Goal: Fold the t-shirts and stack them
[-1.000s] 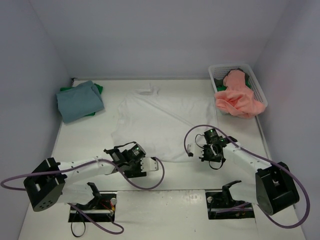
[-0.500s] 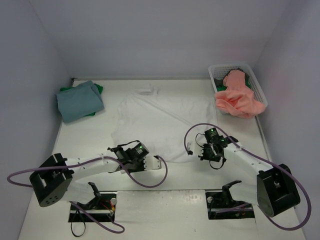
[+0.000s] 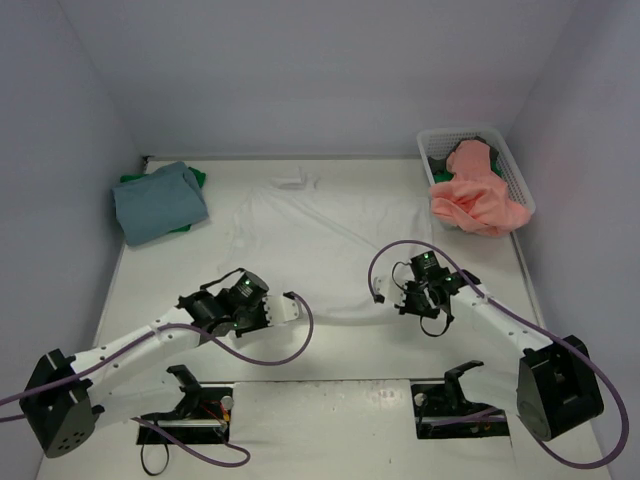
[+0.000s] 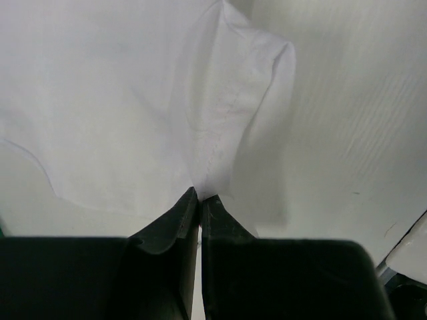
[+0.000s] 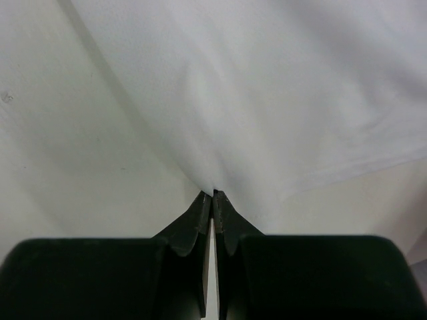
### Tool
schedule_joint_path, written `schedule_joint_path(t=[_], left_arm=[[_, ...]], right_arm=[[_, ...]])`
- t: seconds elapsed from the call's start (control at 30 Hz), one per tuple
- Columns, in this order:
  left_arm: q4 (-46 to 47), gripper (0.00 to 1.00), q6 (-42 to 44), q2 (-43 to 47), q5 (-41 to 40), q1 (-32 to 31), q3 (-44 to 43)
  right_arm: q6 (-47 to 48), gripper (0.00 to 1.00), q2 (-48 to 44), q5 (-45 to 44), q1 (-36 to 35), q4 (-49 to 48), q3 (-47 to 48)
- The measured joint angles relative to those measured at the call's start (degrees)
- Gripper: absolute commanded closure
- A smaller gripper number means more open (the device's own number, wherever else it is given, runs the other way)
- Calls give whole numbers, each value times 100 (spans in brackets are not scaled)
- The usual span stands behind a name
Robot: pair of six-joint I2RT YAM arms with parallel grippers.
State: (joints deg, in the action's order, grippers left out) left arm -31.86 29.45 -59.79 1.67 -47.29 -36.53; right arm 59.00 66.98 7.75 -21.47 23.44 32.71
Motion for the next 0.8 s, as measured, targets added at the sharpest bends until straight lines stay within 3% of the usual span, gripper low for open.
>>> schedule_joint_path(t=[0.43,0.8], left_arm=[[-273,100,439,468,151,938,-514],[-181,100,702,-310,466,1185,-1069]], right_arm=[[221,100,-79,26,33,87,505],[699,100,323,116,789,83,1213]])
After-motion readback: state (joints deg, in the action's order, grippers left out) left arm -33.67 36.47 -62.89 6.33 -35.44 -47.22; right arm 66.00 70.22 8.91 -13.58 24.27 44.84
